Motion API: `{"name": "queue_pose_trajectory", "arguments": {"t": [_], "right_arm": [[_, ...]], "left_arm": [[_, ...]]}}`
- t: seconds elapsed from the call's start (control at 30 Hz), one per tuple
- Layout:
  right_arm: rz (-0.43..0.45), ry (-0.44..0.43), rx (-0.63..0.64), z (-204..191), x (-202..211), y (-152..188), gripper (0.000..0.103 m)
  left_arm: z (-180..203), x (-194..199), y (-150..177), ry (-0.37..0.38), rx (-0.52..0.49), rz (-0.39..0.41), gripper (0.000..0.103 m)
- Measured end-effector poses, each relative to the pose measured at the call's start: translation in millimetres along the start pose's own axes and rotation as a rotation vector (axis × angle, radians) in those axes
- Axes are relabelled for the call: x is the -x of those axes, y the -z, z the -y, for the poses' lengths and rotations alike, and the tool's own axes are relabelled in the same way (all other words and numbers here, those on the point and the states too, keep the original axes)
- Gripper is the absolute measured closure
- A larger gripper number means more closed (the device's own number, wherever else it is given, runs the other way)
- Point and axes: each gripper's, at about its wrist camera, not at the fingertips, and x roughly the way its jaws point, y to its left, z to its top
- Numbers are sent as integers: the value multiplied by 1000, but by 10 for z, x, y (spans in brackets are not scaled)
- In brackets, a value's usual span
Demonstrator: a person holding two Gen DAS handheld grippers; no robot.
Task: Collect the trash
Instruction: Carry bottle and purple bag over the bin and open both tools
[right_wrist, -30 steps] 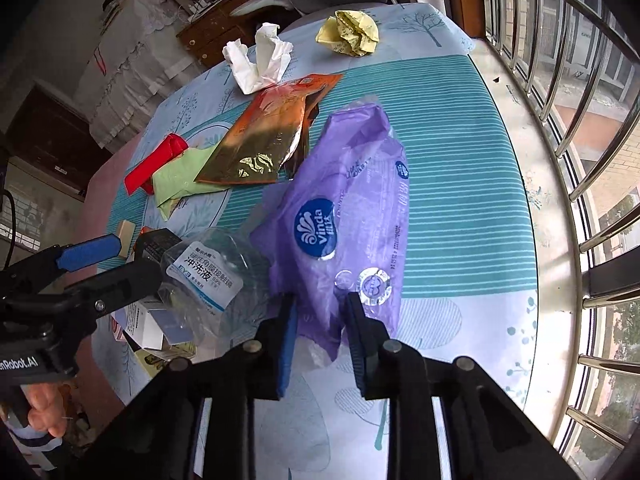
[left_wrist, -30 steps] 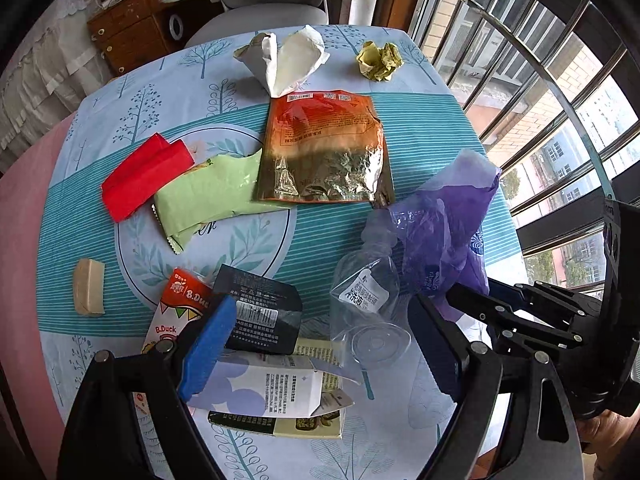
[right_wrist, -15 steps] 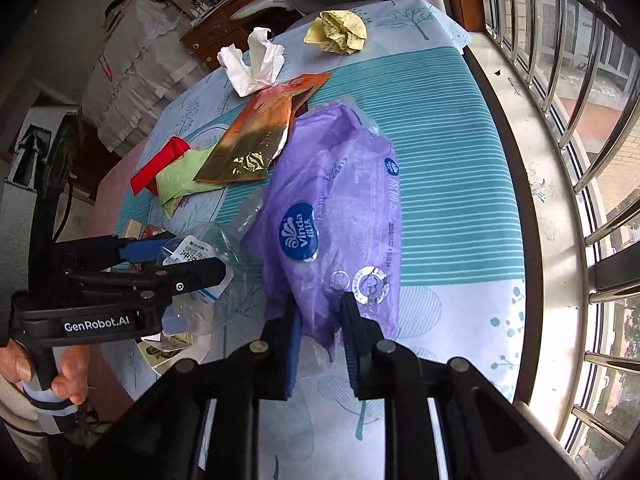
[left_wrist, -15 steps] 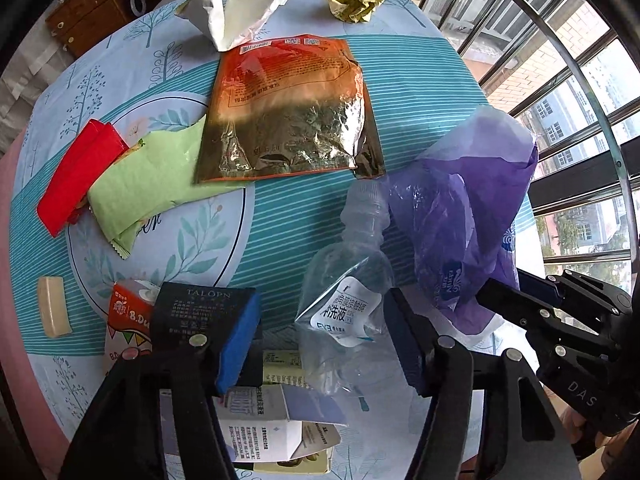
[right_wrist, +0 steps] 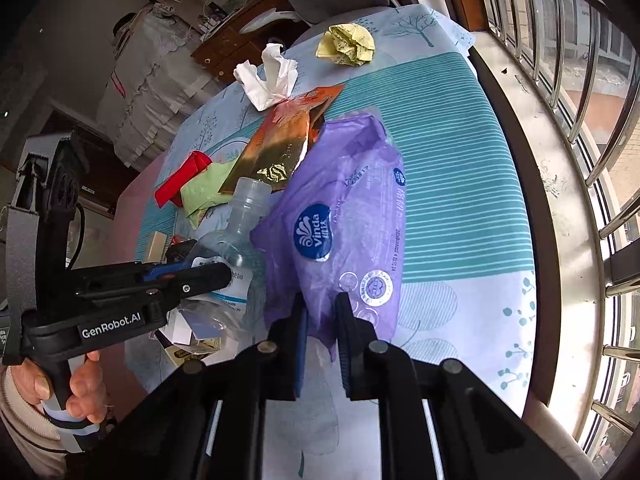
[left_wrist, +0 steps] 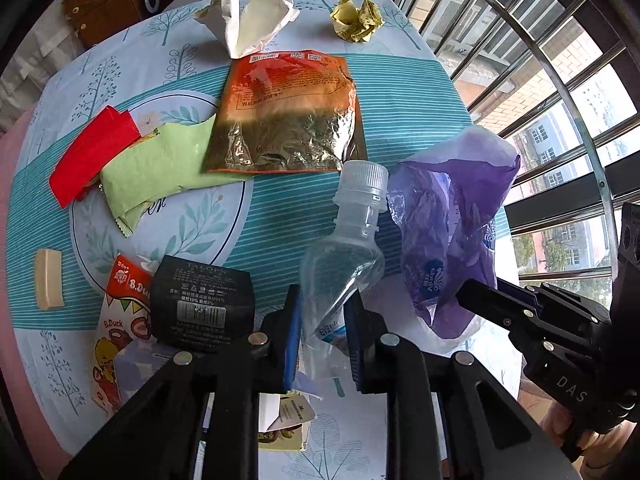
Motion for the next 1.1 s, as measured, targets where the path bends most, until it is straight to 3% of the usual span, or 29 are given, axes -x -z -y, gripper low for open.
{"name": "queue_pose_trajectory", "arguments": {"t": [0.3,0.53,0.83,1.1], "right_arm": [[82,-86,23,-378,320,114,91],[160,-101,114,-897,677,386,93],[260,-59,121,-1534,1035,1172,93],[248,-3,57,-1928,944,2042,93]], "left_arm": [[-92,599,349,-25,44,149,85],[-320,1094,801,-19,58,233,85],[-717,1618,1722,2,-20,301,85],[-1161,1697,2640,18,-60,286,85]]}}
